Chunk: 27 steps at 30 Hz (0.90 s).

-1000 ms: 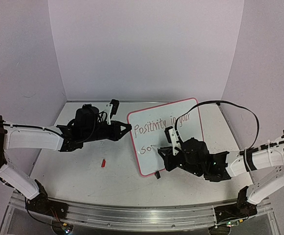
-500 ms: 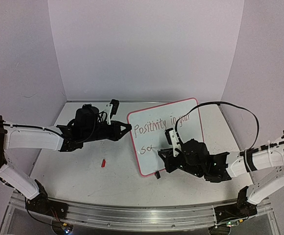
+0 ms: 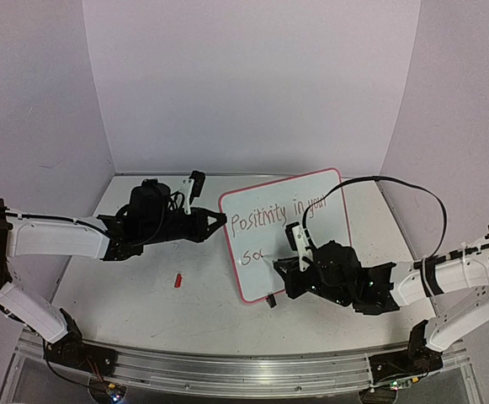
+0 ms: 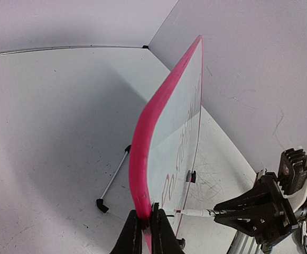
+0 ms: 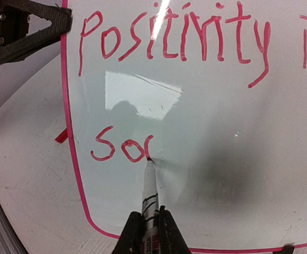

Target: Write a sentence on the whiteboard

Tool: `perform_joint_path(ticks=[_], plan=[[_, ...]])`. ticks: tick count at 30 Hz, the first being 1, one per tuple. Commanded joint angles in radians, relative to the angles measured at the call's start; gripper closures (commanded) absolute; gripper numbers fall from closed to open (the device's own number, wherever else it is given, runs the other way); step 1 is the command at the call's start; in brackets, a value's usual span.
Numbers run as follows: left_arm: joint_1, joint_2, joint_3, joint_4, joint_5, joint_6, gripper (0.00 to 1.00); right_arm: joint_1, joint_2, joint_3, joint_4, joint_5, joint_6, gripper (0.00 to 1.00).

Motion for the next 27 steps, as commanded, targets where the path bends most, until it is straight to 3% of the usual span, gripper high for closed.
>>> perform_joint_path(ticks=[1,27], plan=[[0.001,0.011,0.030,-0.038,-0.034,0.046,1.00,-0.001,-0.023,-0.002,-0.014,0.040,0.010,1.00],[0.001,0.000,0.025,-0.041,-0.036,0.046,1.00,-0.001,0.018,0.057,0.045,0.120,-0.010,1.00]])
